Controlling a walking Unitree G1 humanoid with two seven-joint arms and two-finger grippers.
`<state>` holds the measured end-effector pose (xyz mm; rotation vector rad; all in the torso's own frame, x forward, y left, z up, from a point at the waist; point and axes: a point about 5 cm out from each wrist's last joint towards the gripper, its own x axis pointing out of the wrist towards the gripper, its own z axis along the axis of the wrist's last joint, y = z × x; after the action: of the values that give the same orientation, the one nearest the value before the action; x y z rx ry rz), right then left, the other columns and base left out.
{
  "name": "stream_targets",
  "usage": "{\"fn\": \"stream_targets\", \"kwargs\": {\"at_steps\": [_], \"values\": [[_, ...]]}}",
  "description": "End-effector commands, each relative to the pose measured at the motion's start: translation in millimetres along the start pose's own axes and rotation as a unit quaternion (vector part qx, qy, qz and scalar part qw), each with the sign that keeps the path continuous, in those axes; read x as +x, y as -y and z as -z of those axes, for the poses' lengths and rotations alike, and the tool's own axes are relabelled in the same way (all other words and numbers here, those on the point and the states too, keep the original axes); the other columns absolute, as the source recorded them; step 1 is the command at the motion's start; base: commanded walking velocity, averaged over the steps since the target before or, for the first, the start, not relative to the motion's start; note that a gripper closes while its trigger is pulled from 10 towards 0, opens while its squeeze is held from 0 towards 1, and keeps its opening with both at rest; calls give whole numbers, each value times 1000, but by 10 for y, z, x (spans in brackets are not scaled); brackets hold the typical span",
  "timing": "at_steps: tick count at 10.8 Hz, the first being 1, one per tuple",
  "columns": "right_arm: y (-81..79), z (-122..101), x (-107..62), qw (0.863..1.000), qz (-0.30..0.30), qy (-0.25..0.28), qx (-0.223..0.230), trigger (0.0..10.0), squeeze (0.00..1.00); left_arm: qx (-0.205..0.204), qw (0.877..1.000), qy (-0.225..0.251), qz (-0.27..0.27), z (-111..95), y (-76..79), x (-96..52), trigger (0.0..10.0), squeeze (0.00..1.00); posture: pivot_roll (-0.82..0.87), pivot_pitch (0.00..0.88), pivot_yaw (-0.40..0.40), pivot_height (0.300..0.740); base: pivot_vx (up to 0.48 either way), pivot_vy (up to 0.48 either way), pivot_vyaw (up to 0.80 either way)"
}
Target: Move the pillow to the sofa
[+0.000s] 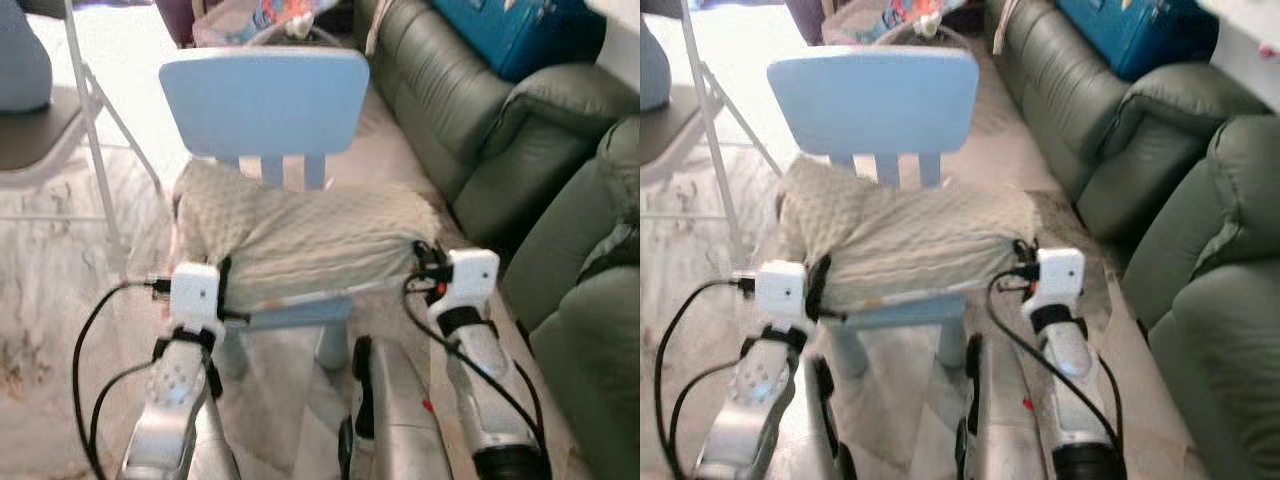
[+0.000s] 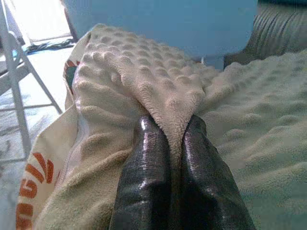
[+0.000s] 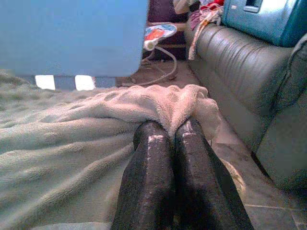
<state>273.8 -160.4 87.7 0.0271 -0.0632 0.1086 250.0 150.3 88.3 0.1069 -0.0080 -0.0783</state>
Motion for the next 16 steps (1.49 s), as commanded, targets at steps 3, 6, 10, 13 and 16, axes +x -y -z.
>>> {"fn": "stream_targets", "kwargs": {"at_steps": [3,6,10,13,16], "values": [[93,-120,57,1000,24,19,0,10000,0,-32,999,-5,8,18,11,-30,10000,0,16,58,-55,628,0,0,0],[32,-145,77,1000,9,24,-4,10000,0,18,1000,-18,-15,53,-37,36,10000,0,6,59,-55,651,0,0,0],[26,-238,205,999,7,36,-9,10000,0,11,1000,-14,-5,-13,33,124,10000,0,1,83,-54,726,0,0,0],[17,-239,208,999,7,35,-10,10000,0,-12,999,-25,28,-9,165,103,10000,0,-8,100,-56,740,0,0,0],[126,-197,156,999,40,16,-6,10000,0,-40,997,-41,54,4,238,93,10000,0,-26,109,-52,740,0,0,0]]}}
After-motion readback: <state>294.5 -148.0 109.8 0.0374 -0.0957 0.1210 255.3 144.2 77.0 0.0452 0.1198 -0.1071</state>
